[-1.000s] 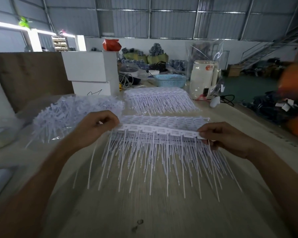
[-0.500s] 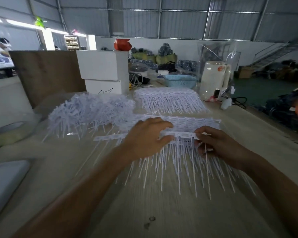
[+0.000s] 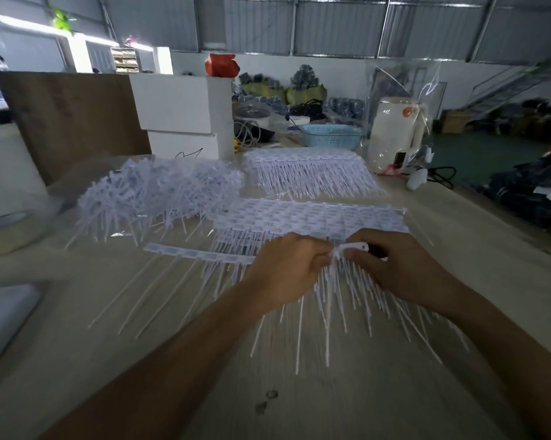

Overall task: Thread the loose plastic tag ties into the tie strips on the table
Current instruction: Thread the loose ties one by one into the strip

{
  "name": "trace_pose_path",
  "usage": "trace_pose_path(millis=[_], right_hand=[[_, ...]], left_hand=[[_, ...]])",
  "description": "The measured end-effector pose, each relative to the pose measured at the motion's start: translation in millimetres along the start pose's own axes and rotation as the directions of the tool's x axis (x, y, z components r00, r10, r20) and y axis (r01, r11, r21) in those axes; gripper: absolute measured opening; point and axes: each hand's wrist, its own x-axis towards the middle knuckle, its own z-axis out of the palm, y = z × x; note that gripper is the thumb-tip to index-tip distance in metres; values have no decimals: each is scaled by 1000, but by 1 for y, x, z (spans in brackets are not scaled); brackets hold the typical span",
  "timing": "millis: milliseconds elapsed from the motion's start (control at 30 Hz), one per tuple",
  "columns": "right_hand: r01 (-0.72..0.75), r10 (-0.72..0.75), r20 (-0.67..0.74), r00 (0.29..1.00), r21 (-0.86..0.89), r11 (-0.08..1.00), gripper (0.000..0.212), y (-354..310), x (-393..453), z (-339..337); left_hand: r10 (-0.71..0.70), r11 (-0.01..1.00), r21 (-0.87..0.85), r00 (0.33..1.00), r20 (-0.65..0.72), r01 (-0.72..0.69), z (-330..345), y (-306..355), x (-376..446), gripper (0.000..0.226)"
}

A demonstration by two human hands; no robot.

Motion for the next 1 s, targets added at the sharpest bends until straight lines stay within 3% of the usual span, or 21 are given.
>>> trace_pose_path(millis=[100, 167, 267, 433, 500, 533, 600, 633, 667, 733, 800, 1000], right_hand=[[89, -93, -43, 995, -89, 992, 11, 0, 0, 1], [-27, 31, -41, 999, 99, 995, 7, -2, 0, 1], [-261, 253, 72, 965, 389, 883, 17, -3, -2, -2], [-374, 286, 241, 927, 558, 741, 30, -6, -6, -4], [-372, 299, 223, 928, 499, 783, 37, -6, -5, -4], [-341, 298, 169, 940, 385, 857, 39, -4, -4, -4], [-252, 252, -3, 968, -15, 968, 39, 4, -1, -5], [-244, 233, -83, 969, -166, 955, 37, 6, 1, -6], [-260, 236, -143, 961, -188, 947, 36, 8, 1, -7], [-296, 295, -173, 940, 19, 955, 36, 13, -1, -8], [-329, 358, -97, 929, 228, 916, 33, 10, -1, -6], [-431, 425, 117, 897, 441, 787, 32, -9, -1, 12]], left_hand=[[-53, 979, -198, 999, 7, 54, -2, 1, -2, 31], [-59, 979, -198, 997, -53, 47, -5, 0, -3, 22], [-88, 975, -212, 987, -135, 58, -9, -1, -6, 13], [-20, 988, -155, 986, -163, -5, -7, 7, -12, 15], [14, 993, -114, 987, -161, -33, -8, 6, -13, 14], [22, 993, -112, 988, -150, -40, -8, 6, -13, 15], [40, 988, -141, 991, -128, -58, -6, 7, -14, 20], [51, 984, -161, 991, -123, -70, -4, 9, -15, 23], [59, 980, -180, 990, -126, -81, -3, 11, -14, 25], [57, 971, -223, 988, -144, -88, -1, 12, -12, 29], [31, 960, -268, 985, -169, -76, -1, 13, -9, 33], [-62, 944, -328, 990, -125, 17, -2, 10, -10, 34]])
